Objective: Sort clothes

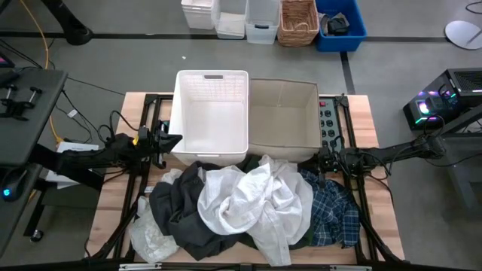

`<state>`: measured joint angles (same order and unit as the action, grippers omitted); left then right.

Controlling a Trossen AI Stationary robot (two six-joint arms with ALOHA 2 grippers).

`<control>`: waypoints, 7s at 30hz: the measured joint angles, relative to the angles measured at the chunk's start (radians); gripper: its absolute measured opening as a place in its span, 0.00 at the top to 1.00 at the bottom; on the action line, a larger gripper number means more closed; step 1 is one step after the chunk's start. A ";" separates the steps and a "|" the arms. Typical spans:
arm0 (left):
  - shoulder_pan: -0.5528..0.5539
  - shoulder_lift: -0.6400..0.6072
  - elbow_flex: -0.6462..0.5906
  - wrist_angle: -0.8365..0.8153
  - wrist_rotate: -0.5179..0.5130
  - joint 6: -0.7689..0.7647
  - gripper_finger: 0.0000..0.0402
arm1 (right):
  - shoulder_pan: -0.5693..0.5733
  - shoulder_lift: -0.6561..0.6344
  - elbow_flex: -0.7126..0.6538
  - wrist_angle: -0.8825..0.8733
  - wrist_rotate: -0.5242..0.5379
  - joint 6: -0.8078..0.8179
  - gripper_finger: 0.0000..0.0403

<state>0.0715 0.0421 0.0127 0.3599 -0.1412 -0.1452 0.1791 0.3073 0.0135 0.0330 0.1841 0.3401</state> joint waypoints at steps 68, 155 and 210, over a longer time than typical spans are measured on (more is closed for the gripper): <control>0.000 0.000 0.000 0.000 0.000 0.000 1.00 | 0.174 1.685 2.230 -1.459 -0.167 -0.024 0.97; 0.000 0.001 0.000 0.002 -0.001 0.000 1.00 | 0.206 1.357 1.391 -0.741 0.044 0.161 0.32; 0.000 0.005 0.000 0.003 0.000 0.000 1.00 | -0.514 1.881 2.220 0.487 -0.271 0.161 1.00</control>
<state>0.0715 0.0475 0.0132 0.3631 -0.1410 -0.1452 -0.3348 2.1882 2.2333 0.5204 -0.0870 0.5011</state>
